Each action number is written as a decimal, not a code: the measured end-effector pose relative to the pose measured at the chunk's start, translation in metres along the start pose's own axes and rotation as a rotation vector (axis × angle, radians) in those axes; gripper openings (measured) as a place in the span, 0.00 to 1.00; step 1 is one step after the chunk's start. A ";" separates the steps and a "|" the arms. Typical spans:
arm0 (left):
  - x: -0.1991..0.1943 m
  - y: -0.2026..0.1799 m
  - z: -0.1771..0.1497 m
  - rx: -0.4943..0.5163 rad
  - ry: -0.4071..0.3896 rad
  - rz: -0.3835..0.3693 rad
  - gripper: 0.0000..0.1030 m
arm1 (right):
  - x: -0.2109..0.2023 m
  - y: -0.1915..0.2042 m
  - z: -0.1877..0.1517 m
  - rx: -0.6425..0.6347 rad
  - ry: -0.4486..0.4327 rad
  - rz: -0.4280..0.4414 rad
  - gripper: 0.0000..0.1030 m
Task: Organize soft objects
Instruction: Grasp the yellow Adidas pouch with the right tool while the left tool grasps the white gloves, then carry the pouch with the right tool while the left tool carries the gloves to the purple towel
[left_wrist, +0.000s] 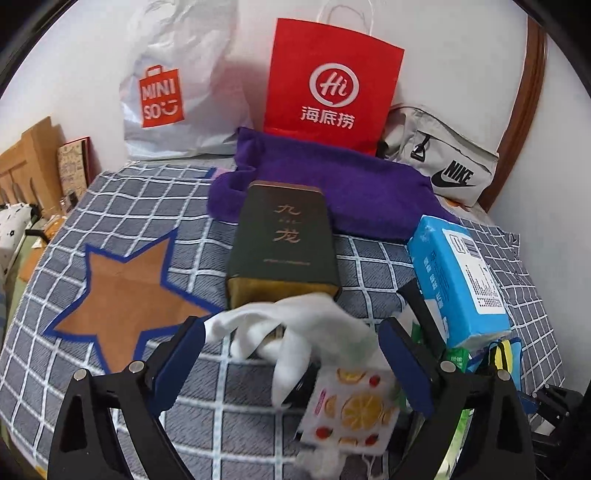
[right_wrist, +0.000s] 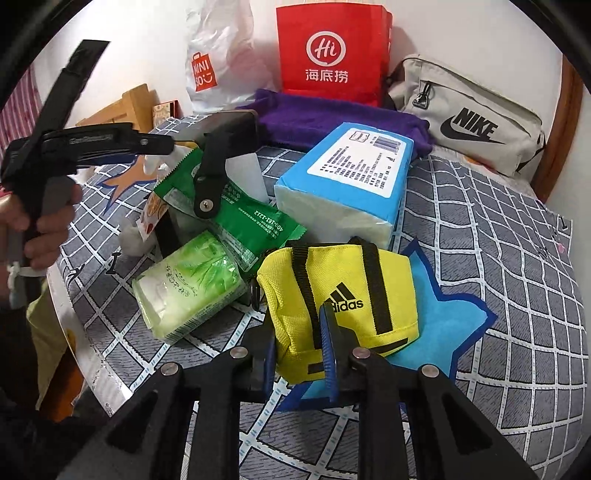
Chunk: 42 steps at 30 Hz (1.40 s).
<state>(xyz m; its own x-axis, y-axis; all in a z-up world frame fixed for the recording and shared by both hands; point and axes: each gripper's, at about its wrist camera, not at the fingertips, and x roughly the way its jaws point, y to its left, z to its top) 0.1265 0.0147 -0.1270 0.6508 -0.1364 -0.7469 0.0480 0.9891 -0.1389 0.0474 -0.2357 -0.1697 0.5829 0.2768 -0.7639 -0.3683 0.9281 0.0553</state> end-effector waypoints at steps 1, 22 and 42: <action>0.005 -0.001 0.000 0.006 0.013 0.001 0.82 | 0.000 0.000 -0.002 0.000 0.004 0.002 0.20; -0.037 0.035 0.010 -0.100 -0.058 -0.143 0.11 | -0.013 0.004 0.019 0.013 -0.043 0.048 0.19; -0.097 0.045 0.035 -0.124 -0.161 -0.110 0.11 | -0.065 0.003 0.062 0.040 -0.147 0.096 0.18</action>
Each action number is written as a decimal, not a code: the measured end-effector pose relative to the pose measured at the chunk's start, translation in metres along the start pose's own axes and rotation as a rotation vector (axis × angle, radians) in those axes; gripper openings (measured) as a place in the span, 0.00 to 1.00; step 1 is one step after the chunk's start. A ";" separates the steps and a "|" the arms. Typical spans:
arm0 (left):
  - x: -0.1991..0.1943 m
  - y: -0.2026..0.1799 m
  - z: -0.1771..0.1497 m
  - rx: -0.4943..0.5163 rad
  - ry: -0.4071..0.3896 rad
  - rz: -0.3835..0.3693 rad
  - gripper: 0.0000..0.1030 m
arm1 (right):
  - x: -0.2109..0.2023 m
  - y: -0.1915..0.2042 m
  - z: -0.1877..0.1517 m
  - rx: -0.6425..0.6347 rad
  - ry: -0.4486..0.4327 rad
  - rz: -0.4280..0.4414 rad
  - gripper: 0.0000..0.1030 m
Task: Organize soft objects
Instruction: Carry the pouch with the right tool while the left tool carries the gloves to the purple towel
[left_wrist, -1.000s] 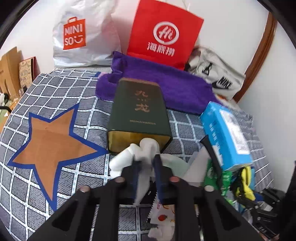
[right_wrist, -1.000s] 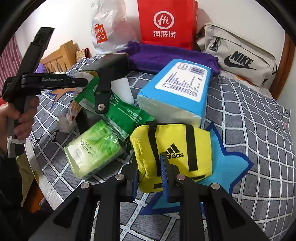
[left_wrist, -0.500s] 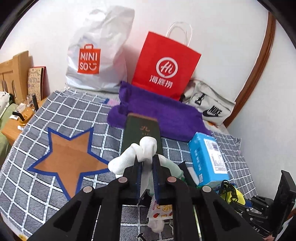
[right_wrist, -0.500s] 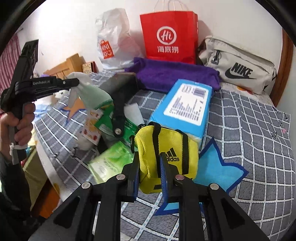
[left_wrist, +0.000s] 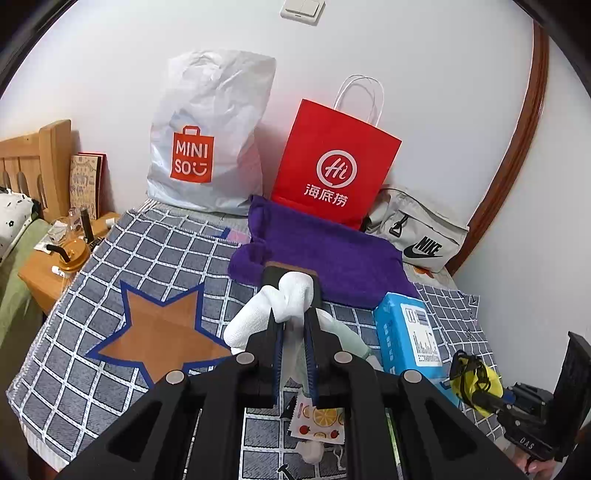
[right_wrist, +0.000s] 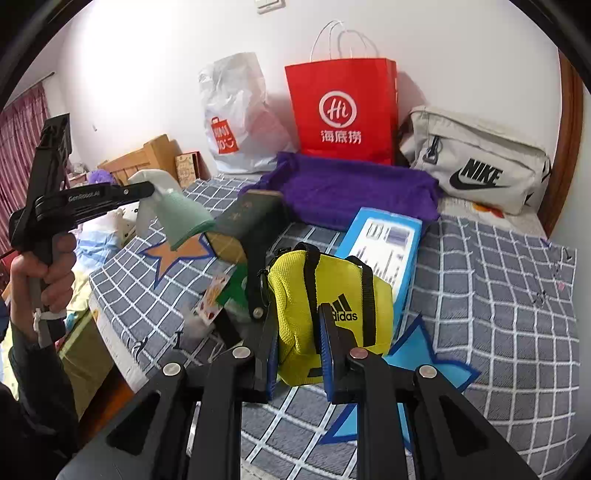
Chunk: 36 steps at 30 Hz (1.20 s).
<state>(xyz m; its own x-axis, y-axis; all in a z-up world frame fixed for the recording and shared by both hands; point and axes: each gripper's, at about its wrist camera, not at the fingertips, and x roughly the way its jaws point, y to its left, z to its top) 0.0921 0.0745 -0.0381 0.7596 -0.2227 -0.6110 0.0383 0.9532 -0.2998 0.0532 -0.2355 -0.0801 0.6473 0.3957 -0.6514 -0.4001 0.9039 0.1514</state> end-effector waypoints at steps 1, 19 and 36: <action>0.000 -0.001 0.001 0.003 0.000 0.001 0.11 | 0.000 -0.002 0.005 -0.001 -0.005 -0.011 0.18; 0.048 -0.022 0.060 0.075 0.026 0.085 0.11 | 0.039 -0.042 0.105 0.014 -0.053 -0.090 0.18; 0.108 -0.033 0.112 0.104 0.027 0.074 0.11 | 0.096 -0.076 0.168 0.028 -0.056 -0.087 0.18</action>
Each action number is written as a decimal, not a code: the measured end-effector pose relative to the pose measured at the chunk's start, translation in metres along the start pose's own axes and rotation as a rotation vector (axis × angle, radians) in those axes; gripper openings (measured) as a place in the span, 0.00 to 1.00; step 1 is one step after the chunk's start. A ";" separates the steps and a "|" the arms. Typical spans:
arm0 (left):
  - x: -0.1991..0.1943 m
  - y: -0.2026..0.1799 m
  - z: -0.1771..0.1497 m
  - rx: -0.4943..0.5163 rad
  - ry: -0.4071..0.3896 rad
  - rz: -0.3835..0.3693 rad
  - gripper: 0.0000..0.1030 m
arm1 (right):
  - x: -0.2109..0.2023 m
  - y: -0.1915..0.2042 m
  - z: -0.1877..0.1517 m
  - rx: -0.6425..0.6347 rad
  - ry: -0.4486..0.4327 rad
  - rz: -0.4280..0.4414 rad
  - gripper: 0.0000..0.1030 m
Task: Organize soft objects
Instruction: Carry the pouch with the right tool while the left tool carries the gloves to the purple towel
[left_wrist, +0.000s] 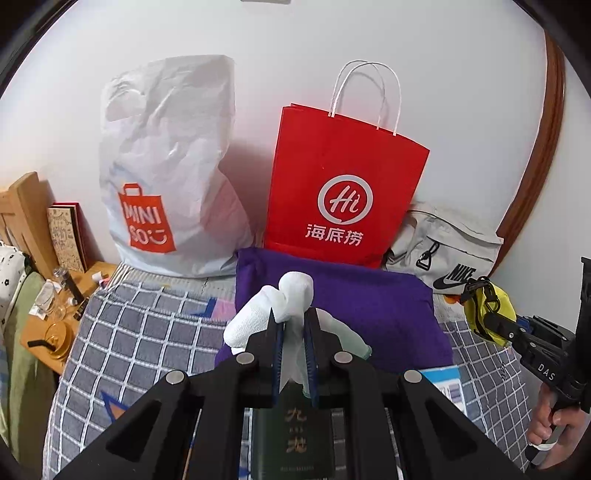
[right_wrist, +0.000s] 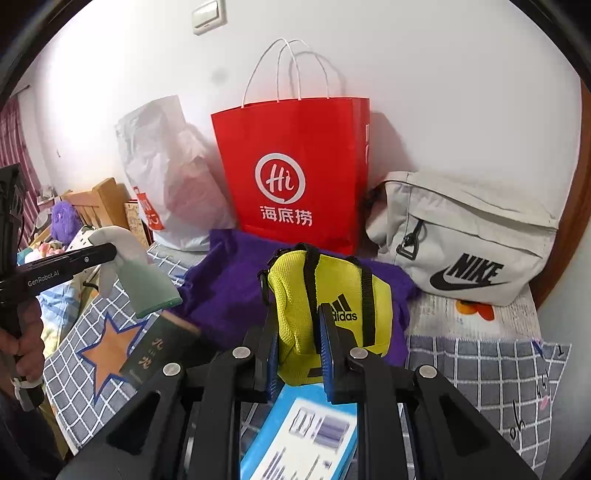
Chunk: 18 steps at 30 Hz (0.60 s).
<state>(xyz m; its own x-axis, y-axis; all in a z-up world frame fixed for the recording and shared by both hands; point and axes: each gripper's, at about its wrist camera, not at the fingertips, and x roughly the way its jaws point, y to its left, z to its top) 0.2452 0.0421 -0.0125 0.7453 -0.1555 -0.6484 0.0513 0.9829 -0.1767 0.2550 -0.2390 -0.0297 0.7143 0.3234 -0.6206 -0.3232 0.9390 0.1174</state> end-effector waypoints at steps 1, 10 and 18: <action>0.003 0.000 0.002 0.001 0.002 -0.002 0.11 | 0.004 -0.002 0.002 0.001 0.000 0.002 0.18; 0.050 0.000 0.021 0.008 0.039 0.008 0.11 | 0.039 -0.023 0.025 0.011 0.001 -0.040 0.18; 0.098 -0.003 0.032 0.013 0.084 0.021 0.11 | 0.084 -0.034 0.037 -0.004 0.051 -0.040 0.18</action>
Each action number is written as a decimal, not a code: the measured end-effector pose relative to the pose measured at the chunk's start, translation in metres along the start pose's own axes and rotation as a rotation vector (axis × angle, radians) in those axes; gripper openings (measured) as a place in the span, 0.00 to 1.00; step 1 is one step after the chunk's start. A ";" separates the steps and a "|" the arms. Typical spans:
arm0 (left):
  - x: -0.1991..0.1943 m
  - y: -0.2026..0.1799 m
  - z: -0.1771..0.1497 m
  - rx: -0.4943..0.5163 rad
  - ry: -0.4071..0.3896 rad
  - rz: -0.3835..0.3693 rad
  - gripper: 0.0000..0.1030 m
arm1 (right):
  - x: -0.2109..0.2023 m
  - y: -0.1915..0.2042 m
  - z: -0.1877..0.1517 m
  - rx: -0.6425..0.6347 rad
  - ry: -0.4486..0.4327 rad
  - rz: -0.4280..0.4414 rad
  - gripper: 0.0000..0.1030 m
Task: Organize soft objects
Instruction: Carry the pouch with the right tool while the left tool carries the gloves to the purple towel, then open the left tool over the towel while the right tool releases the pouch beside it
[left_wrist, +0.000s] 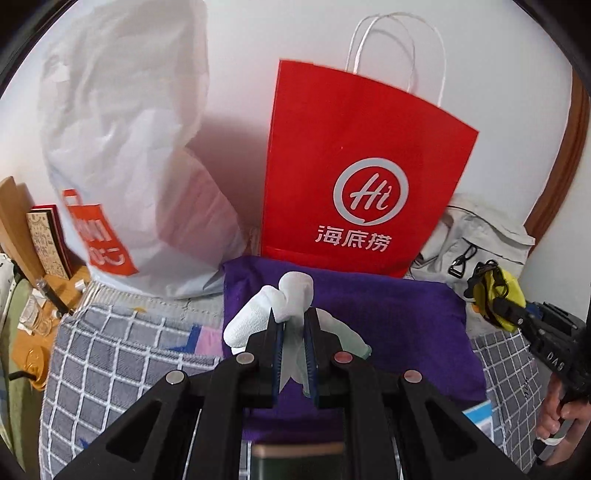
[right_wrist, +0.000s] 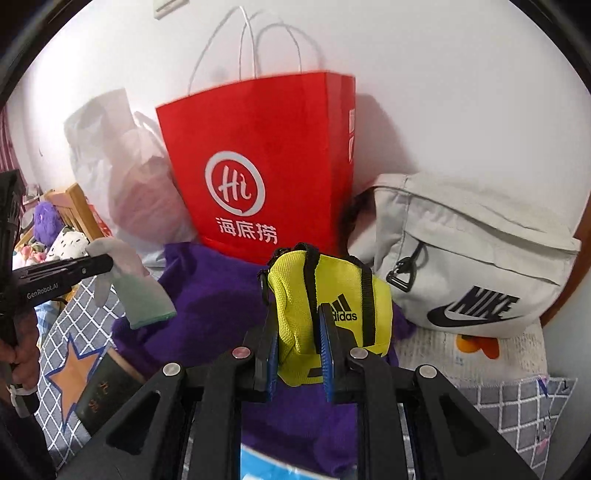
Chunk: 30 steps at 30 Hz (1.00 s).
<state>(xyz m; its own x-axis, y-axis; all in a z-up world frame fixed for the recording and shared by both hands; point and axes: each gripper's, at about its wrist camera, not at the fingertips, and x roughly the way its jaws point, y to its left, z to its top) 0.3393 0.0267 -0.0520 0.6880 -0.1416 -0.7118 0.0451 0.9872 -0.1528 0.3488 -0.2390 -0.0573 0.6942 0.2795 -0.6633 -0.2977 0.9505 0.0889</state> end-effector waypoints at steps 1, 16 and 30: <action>0.006 0.000 0.002 -0.005 0.005 -0.008 0.11 | 0.008 0.000 -0.001 -0.003 0.011 -0.003 0.18; 0.084 0.003 0.002 0.019 0.141 -0.035 0.11 | 0.086 0.000 -0.026 -0.029 0.187 -0.009 0.19; 0.095 0.008 0.000 -0.003 0.164 -0.058 0.28 | 0.096 0.000 -0.028 0.003 0.220 0.071 0.31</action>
<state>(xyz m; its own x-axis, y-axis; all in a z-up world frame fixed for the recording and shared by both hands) 0.4051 0.0212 -0.1210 0.5568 -0.2082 -0.8041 0.0791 0.9770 -0.1982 0.3966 -0.2162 -0.1419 0.5119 0.3094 -0.8014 -0.3381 0.9302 0.1432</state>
